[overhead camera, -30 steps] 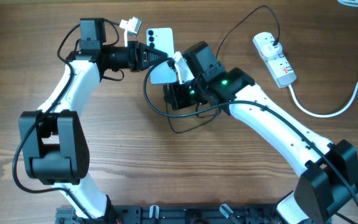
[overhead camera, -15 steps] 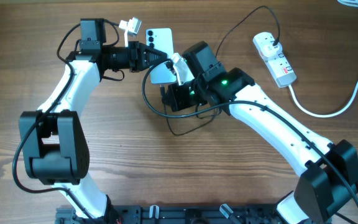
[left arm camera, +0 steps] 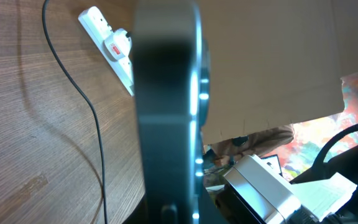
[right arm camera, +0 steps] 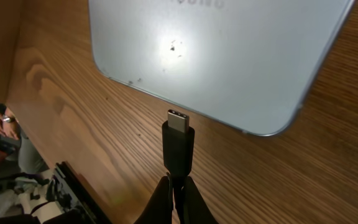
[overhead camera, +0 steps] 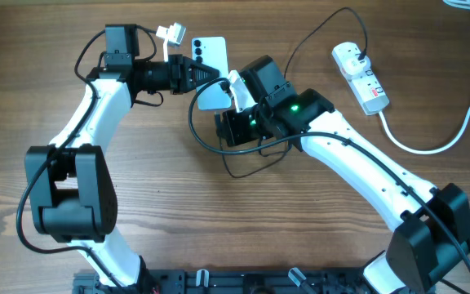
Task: Plug charger to phone and switch on socket
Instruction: 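Push the USB-C plug up into the phone's bottom port with the right gripper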
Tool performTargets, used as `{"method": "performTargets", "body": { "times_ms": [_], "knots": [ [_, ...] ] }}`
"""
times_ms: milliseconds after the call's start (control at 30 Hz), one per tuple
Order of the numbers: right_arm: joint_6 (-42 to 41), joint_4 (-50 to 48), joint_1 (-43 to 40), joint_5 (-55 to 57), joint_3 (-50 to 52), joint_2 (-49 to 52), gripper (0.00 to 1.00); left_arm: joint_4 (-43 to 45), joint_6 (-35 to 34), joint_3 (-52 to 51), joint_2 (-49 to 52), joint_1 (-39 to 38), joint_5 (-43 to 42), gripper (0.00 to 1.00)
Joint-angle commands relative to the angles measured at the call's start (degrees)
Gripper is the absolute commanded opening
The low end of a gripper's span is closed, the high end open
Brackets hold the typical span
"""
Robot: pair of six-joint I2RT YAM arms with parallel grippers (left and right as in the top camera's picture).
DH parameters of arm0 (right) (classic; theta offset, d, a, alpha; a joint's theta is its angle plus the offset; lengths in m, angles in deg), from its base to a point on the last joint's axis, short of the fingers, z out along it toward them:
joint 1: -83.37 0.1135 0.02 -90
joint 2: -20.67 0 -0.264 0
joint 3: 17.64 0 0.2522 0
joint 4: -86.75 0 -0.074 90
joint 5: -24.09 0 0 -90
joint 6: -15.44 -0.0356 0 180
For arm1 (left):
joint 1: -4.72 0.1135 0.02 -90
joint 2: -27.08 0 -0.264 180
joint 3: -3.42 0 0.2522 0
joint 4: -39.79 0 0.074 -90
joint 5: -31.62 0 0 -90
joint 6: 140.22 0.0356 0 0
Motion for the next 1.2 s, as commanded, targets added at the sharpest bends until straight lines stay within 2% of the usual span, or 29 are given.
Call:
{"method": "performTargets", "body": {
  "times_ms": [0,233,700,1167],
  "knots": [
    [0.4,-0.3,0.1,-2.2,-0.8,-0.3,0.04,0.2,2.9,0.3,-0.1,0.3,-1.7,0.04],
    [0.0,-0.6,0.1,-1.2,-0.8,-0.3,0.04,-2.7,2.9,0.3,-0.1,-0.2,-1.8,0.04],
    [0.0,-0.6,0.1,-2.6,-0.8,-0.3,0.04,-2.6,1.1,0.3,-0.1,-0.2,-4.3,0.04],
    [-1.6,-1.6,0.1,-2.6,-0.8,-0.3,0.04,-2.9,2.8,0.3,-0.1,-0.5,-4.3,0.04]
  ]
}}
